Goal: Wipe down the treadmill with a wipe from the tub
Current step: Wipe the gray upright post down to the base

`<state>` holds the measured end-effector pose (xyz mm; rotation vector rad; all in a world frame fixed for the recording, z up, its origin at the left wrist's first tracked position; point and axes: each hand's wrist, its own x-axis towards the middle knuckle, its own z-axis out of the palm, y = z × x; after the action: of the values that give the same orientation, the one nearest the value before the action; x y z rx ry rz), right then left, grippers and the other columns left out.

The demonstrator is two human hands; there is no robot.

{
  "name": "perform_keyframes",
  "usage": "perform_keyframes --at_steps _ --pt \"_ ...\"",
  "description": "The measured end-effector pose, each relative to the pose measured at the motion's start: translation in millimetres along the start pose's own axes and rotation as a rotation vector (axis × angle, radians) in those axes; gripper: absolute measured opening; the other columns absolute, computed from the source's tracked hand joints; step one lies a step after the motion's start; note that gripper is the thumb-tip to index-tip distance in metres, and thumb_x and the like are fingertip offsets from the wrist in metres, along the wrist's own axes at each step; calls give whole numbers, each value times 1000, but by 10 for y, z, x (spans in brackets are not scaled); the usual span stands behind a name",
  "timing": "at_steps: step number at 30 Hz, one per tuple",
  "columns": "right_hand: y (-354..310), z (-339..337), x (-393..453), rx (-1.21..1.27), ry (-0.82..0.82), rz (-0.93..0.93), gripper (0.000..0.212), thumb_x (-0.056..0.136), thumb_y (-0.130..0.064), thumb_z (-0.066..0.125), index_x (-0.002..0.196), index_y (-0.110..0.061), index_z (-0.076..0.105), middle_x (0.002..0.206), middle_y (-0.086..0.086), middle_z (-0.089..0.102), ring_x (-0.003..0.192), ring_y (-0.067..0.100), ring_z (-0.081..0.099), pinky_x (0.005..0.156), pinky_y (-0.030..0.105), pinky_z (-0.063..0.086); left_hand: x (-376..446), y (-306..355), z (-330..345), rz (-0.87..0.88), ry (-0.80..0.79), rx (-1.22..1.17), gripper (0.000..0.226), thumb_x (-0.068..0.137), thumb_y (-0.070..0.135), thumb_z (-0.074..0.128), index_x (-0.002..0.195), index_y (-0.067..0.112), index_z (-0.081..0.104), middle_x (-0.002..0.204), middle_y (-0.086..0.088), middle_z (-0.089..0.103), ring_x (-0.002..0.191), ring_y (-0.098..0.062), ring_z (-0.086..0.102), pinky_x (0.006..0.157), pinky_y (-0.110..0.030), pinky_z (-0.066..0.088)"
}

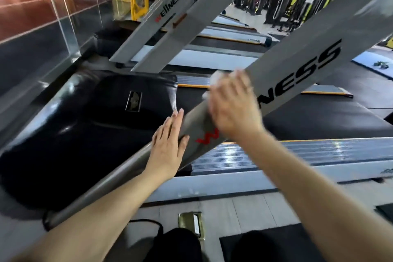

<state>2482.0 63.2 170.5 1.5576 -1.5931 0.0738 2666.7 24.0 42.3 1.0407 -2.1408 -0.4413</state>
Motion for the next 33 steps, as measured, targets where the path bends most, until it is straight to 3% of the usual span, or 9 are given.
perform_keyframes --at_steps 5,10,13,20,23,25,28,30,33 --pt "-404 52 -146 94 -87 -285 45 102 -28 34 135 -4 54 127 20 58 127 42 50 124 54 15 26 -98 -35 -23 -51 -40 72 102 50 34 162 33 -1 170 13 5 156 -11 7 127 -40 15" --pt "758 -36 83 52 115 173 51 110 -37 23 152 -14 41 157 17 38 150 32 28 126 54 2 -2 -34 -66 -2 -54 -12 69 103 54 24 162 32 -4 170 12 1 157 -12 2 125 -34 8" --pt "612 8 29 112 239 288 53 110 -38 26 159 -17 28 165 15 24 155 30 17 125 56 4 -4 -21 -48 -10 -46 -3 69 103 54 24 162 32 -4 171 10 3 157 -14 6 125 -36 11" --pt "-322 562 -761 272 196 -131 56 104 -27 50 157 -20 34 158 10 41 154 24 20 124 58 9 10 -70 -31 -1 -27 -6 68 103 51 30 161 38 -2 170 8 10 155 -18 17 124 -47 22" --pt "206 642 -682 279 281 225 55 104 -32 49 154 -15 33 153 16 45 151 28 24 124 59 10 -2 -17 -40 -4 -26 10 69 101 55 25 160 38 -6 170 9 7 156 -16 12 125 -45 19" --pt "581 644 -583 349 318 535 60 107 -39 35 158 -10 22 163 18 27 153 29 17 124 58 8 1 9 -41 -25 -39 27 70 102 55 23 161 35 -8 171 9 2 157 -14 6 127 -44 16" --pt "553 623 -400 536 394 741 67 107 -44 21 158 0 15 165 23 14 154 35 10 123 60 9 0 43 -50 -53 -60 45 71 102 54 22 161 34 -11 171 9 -3 157 -13 1 127 -43 12" --pt "188 665 -346 584 434 720 66 107 -43 24 155 2 22 161 28 18 150 42 14 122 63 12 -5 57 -67 -66 -84 54 70 104 51 25 161 33 -12 170 10 -6 157 -12 -1 128 -42 10" --pt "-525 846 -616 554 408 354 55 105 -38 41 150 -7 34 153 22 27 149 40 19 123 60 12 9 67 -83 -74 -100 68 71 105 45 29 161 32 -12 171 8 -4 157 -10 0 128 -42 12"
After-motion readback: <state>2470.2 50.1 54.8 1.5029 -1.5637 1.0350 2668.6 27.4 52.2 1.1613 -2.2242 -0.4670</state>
